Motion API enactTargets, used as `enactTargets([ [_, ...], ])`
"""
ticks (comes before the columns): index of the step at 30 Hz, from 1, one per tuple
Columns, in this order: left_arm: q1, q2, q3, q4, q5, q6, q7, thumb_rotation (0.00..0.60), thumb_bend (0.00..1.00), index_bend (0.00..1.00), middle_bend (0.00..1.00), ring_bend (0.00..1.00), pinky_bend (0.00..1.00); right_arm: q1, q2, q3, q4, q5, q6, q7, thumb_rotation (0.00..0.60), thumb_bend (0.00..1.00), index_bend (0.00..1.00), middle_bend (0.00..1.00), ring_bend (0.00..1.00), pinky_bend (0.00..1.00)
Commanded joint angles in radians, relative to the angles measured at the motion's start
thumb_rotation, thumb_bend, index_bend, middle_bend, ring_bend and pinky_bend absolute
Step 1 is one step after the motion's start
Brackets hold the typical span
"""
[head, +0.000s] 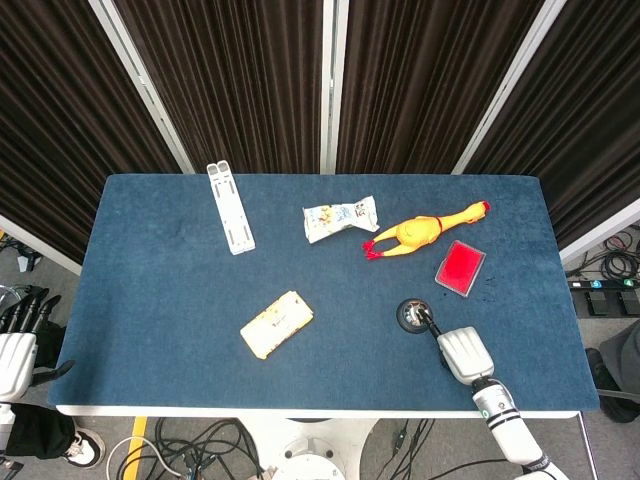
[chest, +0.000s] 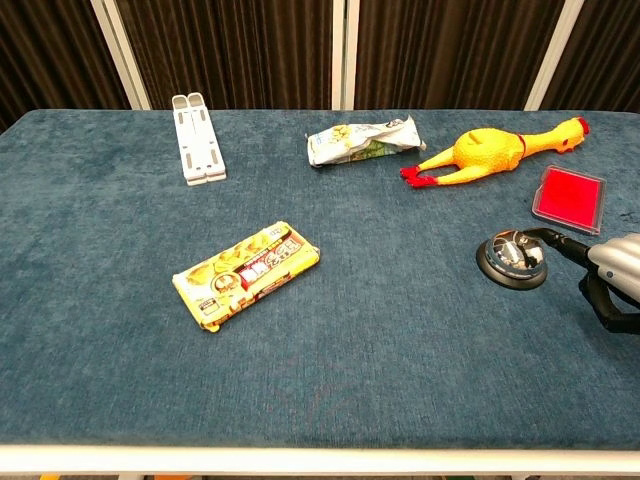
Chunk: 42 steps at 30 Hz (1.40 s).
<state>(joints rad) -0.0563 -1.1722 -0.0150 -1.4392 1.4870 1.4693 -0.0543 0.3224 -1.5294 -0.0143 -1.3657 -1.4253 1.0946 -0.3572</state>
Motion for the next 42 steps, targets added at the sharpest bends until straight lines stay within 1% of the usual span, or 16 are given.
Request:
enactTargets([
  [1, 0.000, 0.000, -0.001, -0.001, 0.002, 0.004, 0.001, 0.600, 0.11, 0.08, 0.00, 0.00, 0.12, -0.002, 0.008, 0.008, -0.017, -0.022, 0.039, 0.010, 0.600, 1.00, 0.00, 0.91, 0.86, 0.84],
  [4, 0.000, -0.001, -0.003, -0.003, 0.006, 0.009, 0.004, 0.600, 0.11, 0.08, 0.00, 0.00, 0.12, -0.003, 0.015, 0.014, -0.031, -0.044, 0.072, 0.022, 0.600, 1.00, 0.00, 0.91, 0.86, 0.84],
  [6, -0.001, -0.001, -0.003, -0.004, 0.007, 0.010, 0.006, 0.600, 0.11, 0.08, 0.00, 0.00, 0.12, -0.002, 0.017, 0.014, -0.030, -0.043, 0.071, 0.024, 0.600, 1.00, 0.00, 0.91, 0.86, 0.84],
  [11, 0.000, 0.005, -0.002, -0.010, 0.003, 0.005, 0.011, 0.600, 0.11, 0.08, 0.00, 0.00, 0.12, 0.008, 0.020, 0.002, -0.024, 0.005, -0.001, 0.015, 0.600, 1.00, 0.00, 0.91, 0.86, 0.84],
  [15, 0.003, 0.003, -0.009, -0.006, -0.002, 0.014, 0.001, 0.600, 0.11, 0.08, 0.00, 0.00, 0.12, 0.011, 0.014, 0.003, -0.020, 0.026, -0.019, 0.005, 0.600, 1.00, 0.00, 0.91, 0.86, 0.84],
  [18, 0.004, 0.003, -0.009, -0.003, -0.002, 0.016, -0.004, 0.600, 0.11, 0.08, 0.00, 0.00, 0.12, 0.010, 0.015, 0.007, -0.027, 0.020, -0.005, 0.012, 0.600, 1.00, 0.00, 0.91, 0.86, 0.84],
  [23, 0.004, 0.003, -0.009, -0.005, 0.003, 0.021, -0.004, 0.600, 0.11, 0.08, 0.00, 0.00, 0.12, 0.010, 0.025, 0.024, -0.045, -0.011, 0.049, 0.038, 0.600, 1.00, 0.00, 0.91, 0.86, 0.84],
  [26, 0.003, 0.003, -0.009, -0.005, 0.004, 0.019, -0.001, 0.600, 0.11, 0.08, 0.00, 0.00, 0.12, 0.012, 0.028, 0.025, -0.043, -0.008, 0.045, 0.038, 0.600, 1.00, 0.00, 0.91, 0.86, 0.84],
  [35, 0.002, 0.002, -0.010, 0.001, -0.009, 0.006, -0.012, 0.600, 0.11, 0.08, 0.00, 0.00, 0.12, 0.004, -0.008, -0.015, 0.009, 0.019, -0.009, 0.028, 0.600, 1.00, 0.00, 0.91, 0.86, 0.84],
  [37, 0.003, 0.002, -0.010, 0.003, -0.009, 0.005, -0.015, 0.600, 0.11, 0.08, 0.00, 0.00, 0.12, 0.004, -0.011, -0.016, 0.015, 0.026, -0.017, 0.027, 0.600, 1.00, 0.00, 0.91, 0.86, 0.84],
  [40, 0.004, 0.003, -0.009, 0.002, -0.005, 0.009, -0.016, 0.600, 0.11, 0.08, 0.00, 0.00, 0.12, 0.002, -0.001, -0.007, -0.005, 0.002, 0.020, 0.045, 0.600, 1.00, 0.00, 0.91, 0.86, 0.84],
  [42, 0.005, 0.004, -0.010, 0.000, -0.004, 0.013, -0.018, 0.600, 0.11, 0.08, 0.00, 0.00, 0.12, -0.001, 0.020, 0.003, -0.034, -0.037, 0.076, 0.056, 0.600, 1.00, 0.00, 0.91, 0.86, 0.84],
])
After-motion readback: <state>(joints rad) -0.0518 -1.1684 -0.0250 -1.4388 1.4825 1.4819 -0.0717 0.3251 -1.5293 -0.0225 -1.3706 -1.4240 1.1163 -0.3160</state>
